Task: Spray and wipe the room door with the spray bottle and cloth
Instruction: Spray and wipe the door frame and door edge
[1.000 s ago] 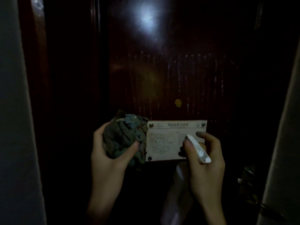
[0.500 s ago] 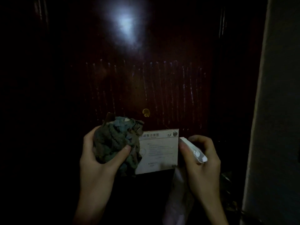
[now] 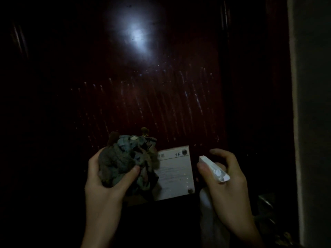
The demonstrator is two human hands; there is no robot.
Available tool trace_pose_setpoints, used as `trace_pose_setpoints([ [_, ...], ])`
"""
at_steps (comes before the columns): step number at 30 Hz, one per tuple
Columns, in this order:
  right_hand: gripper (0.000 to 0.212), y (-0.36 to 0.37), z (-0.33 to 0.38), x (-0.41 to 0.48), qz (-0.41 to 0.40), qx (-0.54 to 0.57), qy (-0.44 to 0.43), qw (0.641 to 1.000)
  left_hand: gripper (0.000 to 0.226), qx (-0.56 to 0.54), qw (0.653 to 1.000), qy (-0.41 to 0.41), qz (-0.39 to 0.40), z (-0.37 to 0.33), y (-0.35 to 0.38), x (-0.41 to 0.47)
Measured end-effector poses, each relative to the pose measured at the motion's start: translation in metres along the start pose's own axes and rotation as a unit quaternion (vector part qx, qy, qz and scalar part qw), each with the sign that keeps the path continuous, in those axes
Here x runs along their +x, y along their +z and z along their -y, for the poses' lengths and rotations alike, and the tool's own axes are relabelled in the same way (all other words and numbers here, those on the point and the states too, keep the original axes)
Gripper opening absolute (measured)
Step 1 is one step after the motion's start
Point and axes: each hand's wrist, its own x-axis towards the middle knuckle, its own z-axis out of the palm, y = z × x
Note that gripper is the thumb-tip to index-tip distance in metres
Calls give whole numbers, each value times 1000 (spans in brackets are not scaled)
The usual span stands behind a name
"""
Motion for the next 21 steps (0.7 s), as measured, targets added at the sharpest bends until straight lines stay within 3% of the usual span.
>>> trace_pose_setpoints([
  [6, 25, -34, -18, 4, -25, 2, 24, 999, 63, 32, 999, 12, -6, 3, 18, -13],
  [10, 34, -41, -27, -1, -36, 5, 37, 999, 60, 37, 999, 3, -1, 5, 26, -23],
  [15, 23, -50, -35, -11, -72, -3, 36, 997, 58, 13, 1000, -13, 19, 12, 34, -30],
  [21, 35, -64, -33, -21, -74, 4, 50, 996, 57, -27, 997, -55, 42, 27, 40, -38],
])
